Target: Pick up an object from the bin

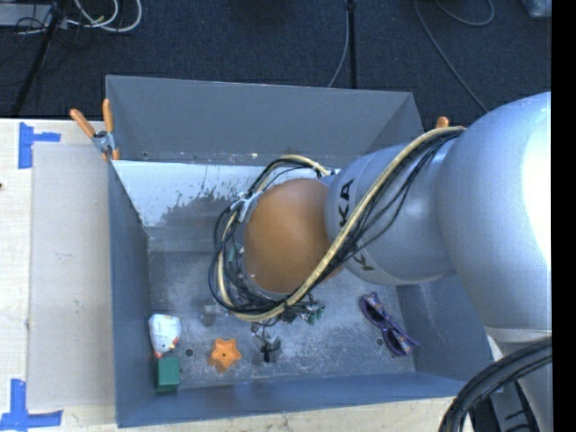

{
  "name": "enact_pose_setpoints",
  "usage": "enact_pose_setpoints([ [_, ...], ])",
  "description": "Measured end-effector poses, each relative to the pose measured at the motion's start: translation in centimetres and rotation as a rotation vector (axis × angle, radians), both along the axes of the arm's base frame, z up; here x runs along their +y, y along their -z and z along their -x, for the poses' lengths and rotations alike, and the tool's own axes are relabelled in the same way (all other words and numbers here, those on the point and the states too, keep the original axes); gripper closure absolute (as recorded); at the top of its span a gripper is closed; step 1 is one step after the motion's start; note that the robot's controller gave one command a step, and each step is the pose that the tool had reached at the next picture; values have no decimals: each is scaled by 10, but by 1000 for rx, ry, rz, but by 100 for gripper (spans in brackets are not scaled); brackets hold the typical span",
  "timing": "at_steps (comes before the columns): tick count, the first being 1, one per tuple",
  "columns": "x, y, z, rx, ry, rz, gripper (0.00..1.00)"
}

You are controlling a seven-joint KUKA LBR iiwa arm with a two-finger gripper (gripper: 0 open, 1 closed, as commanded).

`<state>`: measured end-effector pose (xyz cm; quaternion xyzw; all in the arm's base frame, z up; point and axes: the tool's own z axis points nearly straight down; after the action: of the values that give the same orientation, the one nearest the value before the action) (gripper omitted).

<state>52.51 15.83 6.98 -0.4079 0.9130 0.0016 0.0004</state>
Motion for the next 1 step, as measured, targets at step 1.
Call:
enact_pose_setpoints([
  [1, 0, 0, 0, 0, 0, 0, 0],
])
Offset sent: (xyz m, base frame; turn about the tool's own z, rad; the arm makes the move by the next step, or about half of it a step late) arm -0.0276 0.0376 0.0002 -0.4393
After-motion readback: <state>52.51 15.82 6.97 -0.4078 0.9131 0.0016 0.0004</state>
